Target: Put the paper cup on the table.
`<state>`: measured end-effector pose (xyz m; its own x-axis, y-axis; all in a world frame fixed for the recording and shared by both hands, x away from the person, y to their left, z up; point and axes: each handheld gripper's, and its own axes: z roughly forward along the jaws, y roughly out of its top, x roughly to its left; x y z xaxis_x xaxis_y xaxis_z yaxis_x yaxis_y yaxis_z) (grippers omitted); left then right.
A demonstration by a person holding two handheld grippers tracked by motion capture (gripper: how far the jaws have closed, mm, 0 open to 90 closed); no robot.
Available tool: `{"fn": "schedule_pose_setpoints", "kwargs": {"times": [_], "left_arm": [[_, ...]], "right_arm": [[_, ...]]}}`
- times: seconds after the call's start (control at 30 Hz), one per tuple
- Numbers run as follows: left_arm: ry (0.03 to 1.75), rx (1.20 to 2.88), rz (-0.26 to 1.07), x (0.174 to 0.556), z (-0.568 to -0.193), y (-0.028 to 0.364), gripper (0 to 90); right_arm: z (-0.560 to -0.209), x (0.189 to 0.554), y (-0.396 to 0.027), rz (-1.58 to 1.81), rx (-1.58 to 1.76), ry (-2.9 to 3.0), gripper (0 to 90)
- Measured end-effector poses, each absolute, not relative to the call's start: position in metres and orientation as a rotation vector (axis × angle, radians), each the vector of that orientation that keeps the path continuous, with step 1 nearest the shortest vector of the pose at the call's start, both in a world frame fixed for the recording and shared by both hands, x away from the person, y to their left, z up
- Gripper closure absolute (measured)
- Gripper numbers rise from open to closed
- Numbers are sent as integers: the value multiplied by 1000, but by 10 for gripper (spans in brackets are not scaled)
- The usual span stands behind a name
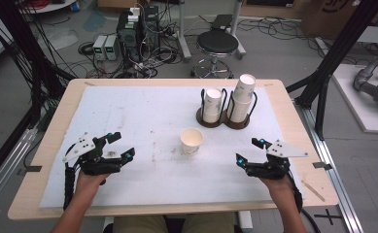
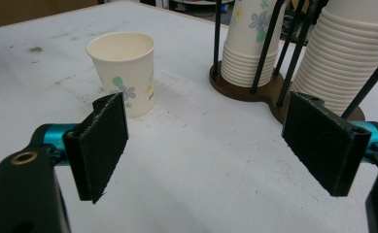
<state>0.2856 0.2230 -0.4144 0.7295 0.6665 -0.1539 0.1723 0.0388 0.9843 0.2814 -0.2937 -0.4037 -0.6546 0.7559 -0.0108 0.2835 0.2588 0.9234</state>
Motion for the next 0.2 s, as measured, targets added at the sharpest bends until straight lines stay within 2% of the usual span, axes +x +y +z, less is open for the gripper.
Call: {"fn": "schedule_pose_setpoints", "kwargs": {"times": [0.2], "left_arm": [[717, 1518, 426, 288, -416, 222, 150]], "right_arm": [[-403, 281, -296, 1393, 948, 2070, 175]]}}
